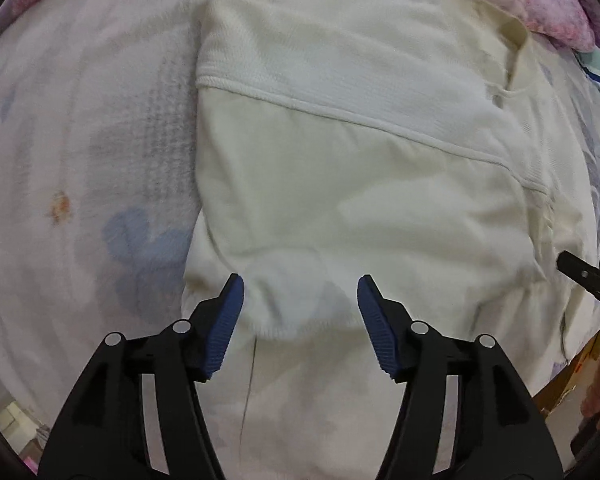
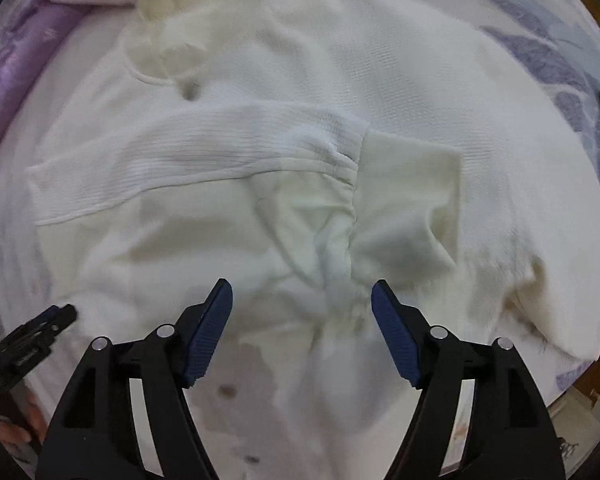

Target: Fold large clothes

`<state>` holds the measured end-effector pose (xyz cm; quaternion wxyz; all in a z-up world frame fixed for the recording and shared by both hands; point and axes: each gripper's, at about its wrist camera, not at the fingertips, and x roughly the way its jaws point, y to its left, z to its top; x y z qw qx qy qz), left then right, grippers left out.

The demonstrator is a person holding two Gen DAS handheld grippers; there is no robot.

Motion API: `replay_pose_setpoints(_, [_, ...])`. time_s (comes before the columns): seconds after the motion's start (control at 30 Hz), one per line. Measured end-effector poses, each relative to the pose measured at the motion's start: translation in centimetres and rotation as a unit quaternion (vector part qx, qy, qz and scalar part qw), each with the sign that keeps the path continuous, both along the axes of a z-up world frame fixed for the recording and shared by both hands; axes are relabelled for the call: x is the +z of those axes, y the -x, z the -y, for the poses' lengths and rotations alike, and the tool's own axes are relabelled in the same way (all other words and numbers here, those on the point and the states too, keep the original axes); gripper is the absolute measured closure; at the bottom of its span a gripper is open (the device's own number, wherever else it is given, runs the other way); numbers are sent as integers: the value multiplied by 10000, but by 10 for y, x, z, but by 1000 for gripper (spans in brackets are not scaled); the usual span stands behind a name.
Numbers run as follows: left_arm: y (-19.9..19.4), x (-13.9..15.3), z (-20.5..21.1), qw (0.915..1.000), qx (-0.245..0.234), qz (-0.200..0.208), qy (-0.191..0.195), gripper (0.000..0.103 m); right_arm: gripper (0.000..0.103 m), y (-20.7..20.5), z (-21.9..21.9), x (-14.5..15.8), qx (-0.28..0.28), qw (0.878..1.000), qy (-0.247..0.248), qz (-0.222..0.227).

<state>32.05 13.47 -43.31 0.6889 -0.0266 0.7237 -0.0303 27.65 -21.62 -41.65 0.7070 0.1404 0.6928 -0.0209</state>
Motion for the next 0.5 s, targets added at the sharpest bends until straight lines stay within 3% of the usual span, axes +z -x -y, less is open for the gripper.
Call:
replay_pose_setpoints(0.2, [30,62,9,9997,-108,160,-156,38,34,44,-5,71,204,9991,-182,324])
replay_pose_setpoints(0.3, [65,102,19,9988,-199,336,-301,34,33,69,-42,92,357,9978,-228,519])
replay_pose_setpoints(0.5, [142,164,27,9975,-17,690,-128,29,23,127,-32,155,452,9955,-362,755])
